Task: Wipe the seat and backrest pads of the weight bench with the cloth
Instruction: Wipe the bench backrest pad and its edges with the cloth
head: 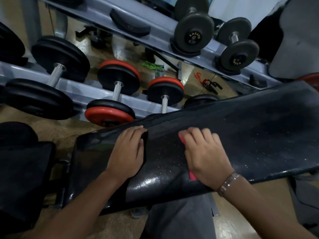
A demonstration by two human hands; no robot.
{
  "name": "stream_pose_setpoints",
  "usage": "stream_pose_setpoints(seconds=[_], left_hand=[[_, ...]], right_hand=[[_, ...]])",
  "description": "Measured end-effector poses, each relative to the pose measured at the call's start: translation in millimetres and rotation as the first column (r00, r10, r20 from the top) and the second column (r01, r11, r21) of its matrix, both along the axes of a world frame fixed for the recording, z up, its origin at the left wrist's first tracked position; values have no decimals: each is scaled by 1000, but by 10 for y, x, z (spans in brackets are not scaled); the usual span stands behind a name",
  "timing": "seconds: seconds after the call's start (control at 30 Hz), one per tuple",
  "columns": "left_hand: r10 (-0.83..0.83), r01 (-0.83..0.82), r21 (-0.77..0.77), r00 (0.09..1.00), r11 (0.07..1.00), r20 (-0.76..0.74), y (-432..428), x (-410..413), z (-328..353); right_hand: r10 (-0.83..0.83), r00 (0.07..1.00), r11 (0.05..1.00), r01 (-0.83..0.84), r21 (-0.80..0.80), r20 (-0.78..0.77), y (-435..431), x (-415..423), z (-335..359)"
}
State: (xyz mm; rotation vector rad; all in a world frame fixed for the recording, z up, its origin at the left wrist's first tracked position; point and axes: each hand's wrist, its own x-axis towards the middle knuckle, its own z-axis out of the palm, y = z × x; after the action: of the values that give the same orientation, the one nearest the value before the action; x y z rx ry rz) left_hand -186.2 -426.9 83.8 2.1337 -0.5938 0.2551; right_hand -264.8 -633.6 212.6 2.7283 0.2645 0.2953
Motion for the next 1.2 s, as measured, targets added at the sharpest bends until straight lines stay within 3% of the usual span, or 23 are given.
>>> stream_pose_setpoints(seconds=[0.07,0.27,0.4,0.47,0.63,0.8,0.87,1.0,1.2], left_hand=[[-3,3,4,1000,1000,4,-1,8,-17],[6,-6,20,1000,1000,-14,-14,28,-45],[3,-3,16,1000,1000,-13,-13,23,-42],[4,-4,18,1000,1000,-9,-17,31,-42],[15,-14,32,1000,999,-22,-12,28,-60],[16,-15,17,1000,1000,-25,-16,24,-62],[19,-18,20,1000,1000,-19,-13,28,-58],[14,-13,17,1000,1000,-18,-9,22,-65],[19,-19,19,1000,1000,-8,-8,24,-64]], right_hand=[[52,999,999,-52,10,-7,-87,37,58],[-211,975,977,213,-29,77,-179,667,74],[7,999,999,-9,-31,-46,-60,577,-9],[42,996,999,-43,-11,-79,-151,636,72],[-205,979,977,203,-59,-21,-146,1152,124],[55,986,998,-52,28,-156,-81,1048,51],[43,981,997,-31,67,-187,-149,1129,138],[-102,976,995,96,-36,-191,-69,1329,117],[118,977,990,-103,93,-177,-101,936,98]])
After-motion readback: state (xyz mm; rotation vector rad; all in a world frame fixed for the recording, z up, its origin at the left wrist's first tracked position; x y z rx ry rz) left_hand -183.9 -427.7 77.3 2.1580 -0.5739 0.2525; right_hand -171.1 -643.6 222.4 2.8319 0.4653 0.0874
